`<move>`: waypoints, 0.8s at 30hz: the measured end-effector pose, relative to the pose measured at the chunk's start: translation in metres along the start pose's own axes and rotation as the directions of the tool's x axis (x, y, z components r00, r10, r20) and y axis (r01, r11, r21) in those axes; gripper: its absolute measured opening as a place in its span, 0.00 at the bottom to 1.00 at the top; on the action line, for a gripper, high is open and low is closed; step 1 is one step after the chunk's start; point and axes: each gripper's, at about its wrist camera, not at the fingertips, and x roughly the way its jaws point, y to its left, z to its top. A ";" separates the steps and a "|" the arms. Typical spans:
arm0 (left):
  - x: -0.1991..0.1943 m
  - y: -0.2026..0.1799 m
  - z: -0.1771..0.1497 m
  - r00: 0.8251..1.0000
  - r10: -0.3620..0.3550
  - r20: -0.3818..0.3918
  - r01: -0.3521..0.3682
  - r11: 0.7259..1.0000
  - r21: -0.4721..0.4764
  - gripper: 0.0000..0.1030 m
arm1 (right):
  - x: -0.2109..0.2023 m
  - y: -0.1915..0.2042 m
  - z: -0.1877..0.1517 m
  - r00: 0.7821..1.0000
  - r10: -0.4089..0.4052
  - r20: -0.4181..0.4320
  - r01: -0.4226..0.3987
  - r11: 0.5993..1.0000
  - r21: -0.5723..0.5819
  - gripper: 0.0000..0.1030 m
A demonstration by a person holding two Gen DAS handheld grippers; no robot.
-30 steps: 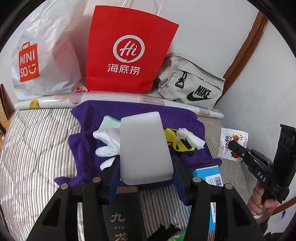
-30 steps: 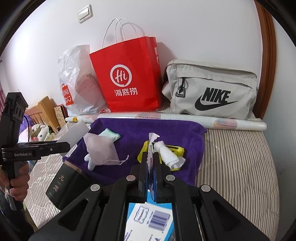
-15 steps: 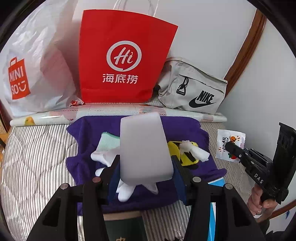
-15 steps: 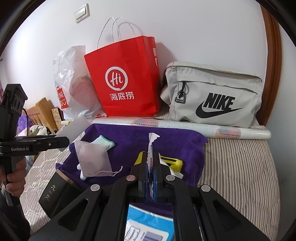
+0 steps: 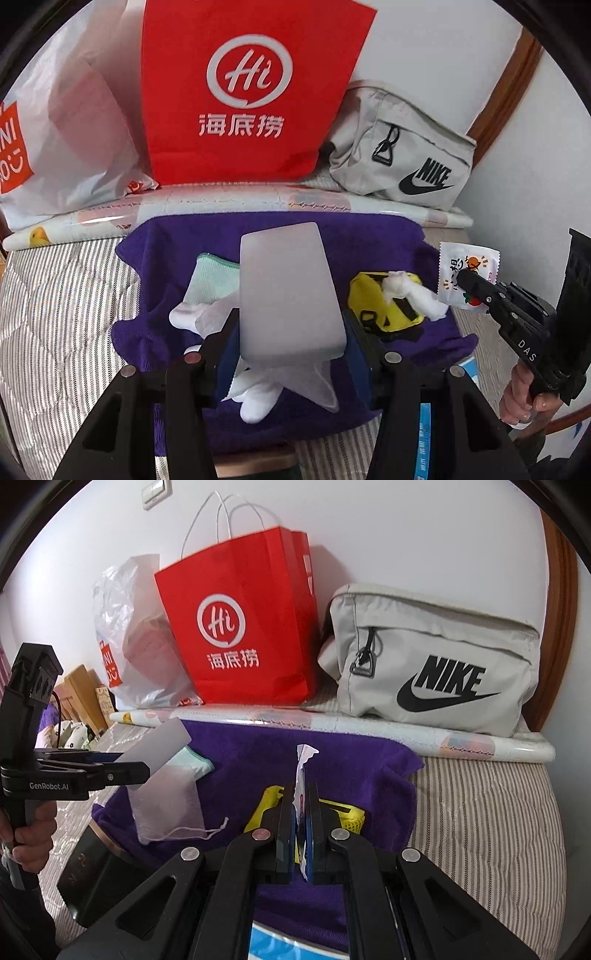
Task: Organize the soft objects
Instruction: 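Open the left tool to drop the sponge while the right tool releases the packet on the towel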
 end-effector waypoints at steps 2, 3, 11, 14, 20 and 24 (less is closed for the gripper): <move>0.006 0.002 0.001 1.000 0.001 -0.015 -0.001 1.000 -0.004 0.48 | 0.006 -0.001 -0.001 1.000 -0.002 -0.015 0.002 1.000 0.000 0.04; 0.009 0.002 0.001 1.000 0.001 -0.022 -0.001 1.000 -0.003 0.48 | 0.011 -0.003 -0.001 1.000 -0.002 -0.026 0.002 1.000 0.001 0.04; 0.027 0.007 0.001 0.998 0.000 -0.065 -0.001 1.000 -0.009 0.48 | 0.033 -0.009 -0.008 0.996 -0.014 -0.089 0.015 1.000 0.010 0.04; 0.029 0.008 0.001 0.998 -0.006 -0.069 0.005 1.000 -0.011 0.49 | 0.035 -0.007 -0.008 0.995 -0.006 -0.095 0.007 1.000 0.011 0.06; 0.025 0.009 0.001 0.998 -0.021 -0.064 0.020 1.000 -0.011 0.65 | 0.035 -0.004 -0.007 0.995 0.002 -0.104 0.000 1.000 0.013 0.34; 0.017 0.007 0.000 0.999 -0.009 -0.047 0.009 1.000 -0.004 0.70 | 0.030 -0.001 -0.005 0.996 0.004 -0.088 -0.004 1.000 0.006 0.40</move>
